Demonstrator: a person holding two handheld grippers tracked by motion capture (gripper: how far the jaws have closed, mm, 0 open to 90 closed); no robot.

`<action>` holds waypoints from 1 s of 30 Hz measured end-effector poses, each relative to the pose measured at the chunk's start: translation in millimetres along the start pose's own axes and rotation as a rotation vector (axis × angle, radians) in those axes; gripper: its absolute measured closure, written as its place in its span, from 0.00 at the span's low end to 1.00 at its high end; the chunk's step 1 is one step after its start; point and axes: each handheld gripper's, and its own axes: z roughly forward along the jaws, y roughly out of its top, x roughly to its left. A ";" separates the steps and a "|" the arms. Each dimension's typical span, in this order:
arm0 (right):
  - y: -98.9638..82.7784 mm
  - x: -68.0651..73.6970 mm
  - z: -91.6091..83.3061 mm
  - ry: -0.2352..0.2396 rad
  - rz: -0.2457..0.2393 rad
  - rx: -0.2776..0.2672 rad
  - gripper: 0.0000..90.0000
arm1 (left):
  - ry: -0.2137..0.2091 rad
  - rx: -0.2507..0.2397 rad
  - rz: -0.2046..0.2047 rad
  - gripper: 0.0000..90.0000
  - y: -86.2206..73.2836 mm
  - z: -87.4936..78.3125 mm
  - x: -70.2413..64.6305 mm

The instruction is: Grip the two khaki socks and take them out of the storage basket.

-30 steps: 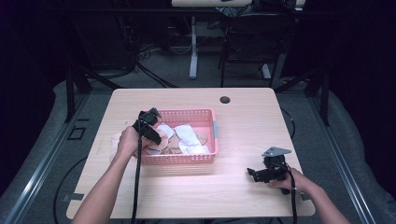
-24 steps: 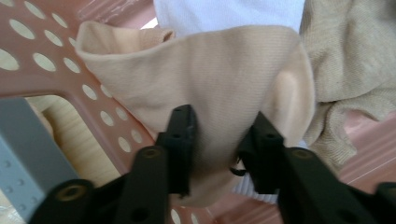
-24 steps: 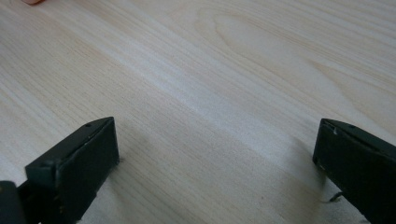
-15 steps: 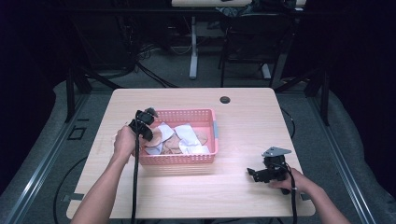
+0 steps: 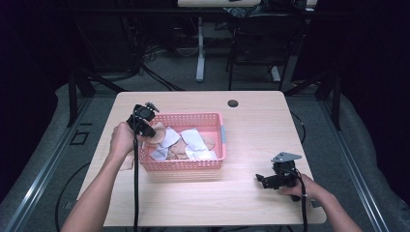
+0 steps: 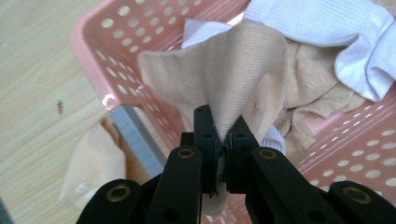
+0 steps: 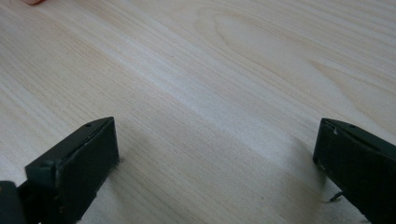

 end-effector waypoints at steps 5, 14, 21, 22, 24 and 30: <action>0.0 -0.1 -0.2 0.001 0.001 0.003 0.00 | -0.020 -0.026 0.012 0.96 4.4 -14.0 1.0; 0.1 -0.3 0.0 0.003 0.000 0.002 0.00 | -0.065 -0.054 0.035 0.96 8.2 -32.0 1.5; 0.1 -0.2 0.1 0.002 0.000 0.001 0.00 | -0.073 -0.074 0.040 0.96 10.9 -48.2 2.0; 0.1 -0.1 0.0 0.001 0.000 0.002 0.00 | -0.070 -0.073 0.049 0.96 11.5 -51.4 1.9; 0.1 -0.2 0.0 0.001 0.000 0.002 0.00 | -0.073 -0.085 0.049 0.96 11.8 -57.0 1.7; 0.2 -0.6 -0.1 0.004 -0.005 0.003 0.00 | -0.071 -0.090 0.044 0.96 11.0 -63.9 7.8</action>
